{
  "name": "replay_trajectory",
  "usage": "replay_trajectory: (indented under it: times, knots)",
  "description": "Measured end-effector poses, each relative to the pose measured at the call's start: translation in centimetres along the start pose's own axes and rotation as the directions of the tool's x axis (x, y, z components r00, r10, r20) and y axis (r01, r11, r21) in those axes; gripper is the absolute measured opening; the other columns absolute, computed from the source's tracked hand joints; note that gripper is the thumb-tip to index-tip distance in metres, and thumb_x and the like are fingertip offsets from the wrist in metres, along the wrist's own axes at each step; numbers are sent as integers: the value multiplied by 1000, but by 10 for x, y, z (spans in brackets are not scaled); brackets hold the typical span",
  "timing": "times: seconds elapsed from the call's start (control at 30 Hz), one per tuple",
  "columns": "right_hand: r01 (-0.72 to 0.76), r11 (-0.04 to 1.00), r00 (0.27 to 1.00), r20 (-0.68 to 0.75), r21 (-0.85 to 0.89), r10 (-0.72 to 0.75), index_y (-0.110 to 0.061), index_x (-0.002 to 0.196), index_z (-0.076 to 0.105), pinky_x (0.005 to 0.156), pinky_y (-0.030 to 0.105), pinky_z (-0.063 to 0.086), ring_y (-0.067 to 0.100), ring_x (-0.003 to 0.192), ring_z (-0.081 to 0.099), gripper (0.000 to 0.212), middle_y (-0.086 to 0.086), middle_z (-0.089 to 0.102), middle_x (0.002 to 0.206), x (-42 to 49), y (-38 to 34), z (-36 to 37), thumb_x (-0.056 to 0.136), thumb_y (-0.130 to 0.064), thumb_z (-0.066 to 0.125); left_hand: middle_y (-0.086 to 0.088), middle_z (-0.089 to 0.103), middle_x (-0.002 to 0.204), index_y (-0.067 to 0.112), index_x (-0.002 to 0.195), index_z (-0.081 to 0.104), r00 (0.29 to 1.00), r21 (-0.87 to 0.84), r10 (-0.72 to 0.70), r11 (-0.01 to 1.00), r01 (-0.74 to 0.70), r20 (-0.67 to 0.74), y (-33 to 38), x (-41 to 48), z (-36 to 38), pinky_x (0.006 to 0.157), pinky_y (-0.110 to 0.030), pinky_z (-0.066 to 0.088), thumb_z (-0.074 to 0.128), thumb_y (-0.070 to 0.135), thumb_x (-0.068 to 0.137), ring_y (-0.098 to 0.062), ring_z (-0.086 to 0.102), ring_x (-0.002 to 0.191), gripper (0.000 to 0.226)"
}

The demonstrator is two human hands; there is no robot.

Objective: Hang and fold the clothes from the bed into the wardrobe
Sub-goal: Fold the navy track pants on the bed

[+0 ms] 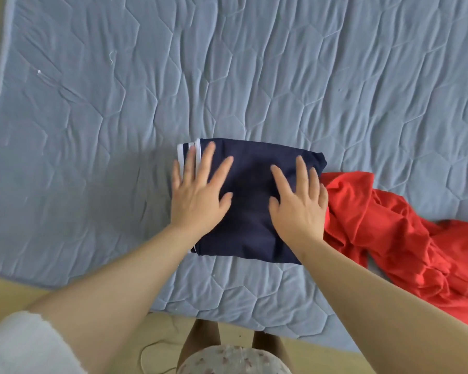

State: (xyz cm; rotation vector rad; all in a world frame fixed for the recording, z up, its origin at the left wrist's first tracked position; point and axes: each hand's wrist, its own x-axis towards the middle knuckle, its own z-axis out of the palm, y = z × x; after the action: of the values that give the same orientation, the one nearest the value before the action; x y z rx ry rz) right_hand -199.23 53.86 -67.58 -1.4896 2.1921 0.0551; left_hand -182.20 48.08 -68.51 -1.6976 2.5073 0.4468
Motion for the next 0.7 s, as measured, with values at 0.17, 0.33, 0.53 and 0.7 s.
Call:
replay_trajectory:
  times: [0.17,0.33,0.53,0.7]
  knots:
    - [62,997,992,111,-45,-57,-44,146,5,111,60,0,30,144,-10,63,-3,-11,158,27,-3,43,93,-51,37,-3,18,156,33,146,26,997,109,28,993,-36,74,-2,5,35,109,-62,5,49,56,84,-37,10,143,70]
    - [104,992,992,83,-71,-98,-42,147,-4,111,60,2,33,144,-7,66,1,-12,158,41,12,80,91,-58,28,-10,30,151,28,143,35,996,136,86,987,-85,-4,-9,12,68,104,-68,21,50,53,84,-43,21,138,66]
    - [119,989,993,16,-92,-118,-37,144,-7,109,61,-1,39,143,-2,68,10,-4,158,50,20,107,85,-60,18,-14,43,143,24,138,45,983,210,151,969,-126,-103,-15,23,91,93,-65,38,48,53,82,-48,36,130,63]
    - [117,992,993,32,-49,-115,-39,148,5,110,59,-1,36,144,-1,68,6,-4,159,47,18,99,88,-58,31,-14,38,146,25,140,41,991,199,129,973,-120,-35,-16,19,82,94,-65,37,46,54,84,-47,31,132,64]
